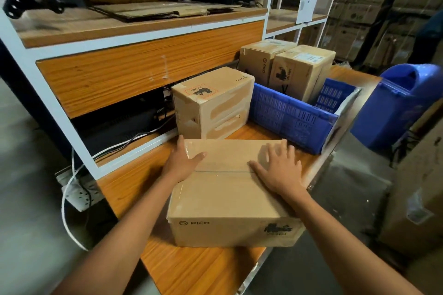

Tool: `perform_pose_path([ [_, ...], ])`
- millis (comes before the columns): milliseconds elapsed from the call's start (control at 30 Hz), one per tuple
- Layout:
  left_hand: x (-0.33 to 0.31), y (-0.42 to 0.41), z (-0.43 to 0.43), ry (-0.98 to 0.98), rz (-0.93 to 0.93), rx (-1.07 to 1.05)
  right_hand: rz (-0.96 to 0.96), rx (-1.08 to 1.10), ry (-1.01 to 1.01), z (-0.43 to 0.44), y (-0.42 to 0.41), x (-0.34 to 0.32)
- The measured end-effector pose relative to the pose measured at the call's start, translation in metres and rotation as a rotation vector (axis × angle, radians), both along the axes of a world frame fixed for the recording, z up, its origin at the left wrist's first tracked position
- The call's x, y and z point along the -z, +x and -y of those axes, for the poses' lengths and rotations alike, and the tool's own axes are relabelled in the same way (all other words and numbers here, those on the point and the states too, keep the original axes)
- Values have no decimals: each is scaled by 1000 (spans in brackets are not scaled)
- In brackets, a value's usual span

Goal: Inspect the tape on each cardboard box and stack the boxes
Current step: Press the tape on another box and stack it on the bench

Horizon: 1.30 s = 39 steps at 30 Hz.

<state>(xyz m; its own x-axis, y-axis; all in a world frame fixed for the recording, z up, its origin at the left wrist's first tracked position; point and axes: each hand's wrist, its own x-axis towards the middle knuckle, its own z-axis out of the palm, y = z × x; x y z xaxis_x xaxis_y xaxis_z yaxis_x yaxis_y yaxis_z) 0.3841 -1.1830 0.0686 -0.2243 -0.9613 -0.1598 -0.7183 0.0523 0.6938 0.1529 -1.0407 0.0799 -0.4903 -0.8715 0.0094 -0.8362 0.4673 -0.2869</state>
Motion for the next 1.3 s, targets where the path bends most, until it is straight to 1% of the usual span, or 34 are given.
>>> perform_pose_path([
  [67, 6, 4, 7, 222, -257, -77, 177, 167, -78, 3, -5, 0],
  [100, 12, 7, 12, 296, -339, -95, 243, 197, -123, 3, -8, 0],
  [133, 14, 10, 12, 322, -387, -88, 301, 212, -172, 3, -8, -2],
  [200, 4, 12, 4, 301, -498, -45, 388, 246, -258, 1, -6, -9],
  [300, -29, 11, -2, 256, -649, -57, 438, 302, -433, 2, -3, -31],
  [400, -66, 11, -1, 192, -684, -78, 516, 408, -607, 6, -1, -56],
  [500, -88, 12, -4, 188, -808, -187, 638, 508, -733, 7, 1, -67],
  [533, -90, 13, -10, 159, -822, -225, 681, 527, -773, 5, 2, -67],
  [567, -87, 14, -14, 125, -803, -256, 710, 536, -808, 2, 4, -65],
  [633, -74, 17, -23, 52, -745, -300, 702, 531, -844, -5, 9, -54],
  [700, -63, 21, -30, 12, -726, -301, 672, 519, -819, -12, 11, -43],
  [767, -59, 26, -30, -1, -673, -243, 673, 500, -766, -18, 11, -40],
  [800, -60, 28, -30, -18, -608, -194, 641, 482, -735, -20, 9, -41],
  [833, -64, 30, -29, -55, -511, -136, 555, 458, -700, -21, 8, -43],
  [900, -74, 34, -25, -186, -221, 3, 301, 360, -653, -22, 10, -52],
  [933, -81, 35, -23, -273, -99, 62, 216, 275, -658, -20, 14, -59],
  [1000, -98, 33, -23, -434, 21, 154, 195, 53, -633, -11, 25, -79],
  [1067, -110, 29, -21, -503, 66, 231, 214, -163, -514, 1, 38, -96],
  [1133, -117, 26, -22, -470, 197, 337, 188, -313, -313, 17, 50, -108],
  [1200, -122, 22, -22, -415, 411, 443, 61, -394, -79, 32, 59, -112],
  [1233, -127, 19, -22, -403, 493, 482, -19, -418, -3, 38, 61, -112],
  [1300, -136, 11, -18, -376, 578, 534, -104, -439, 78, 46, 63, -116],
])
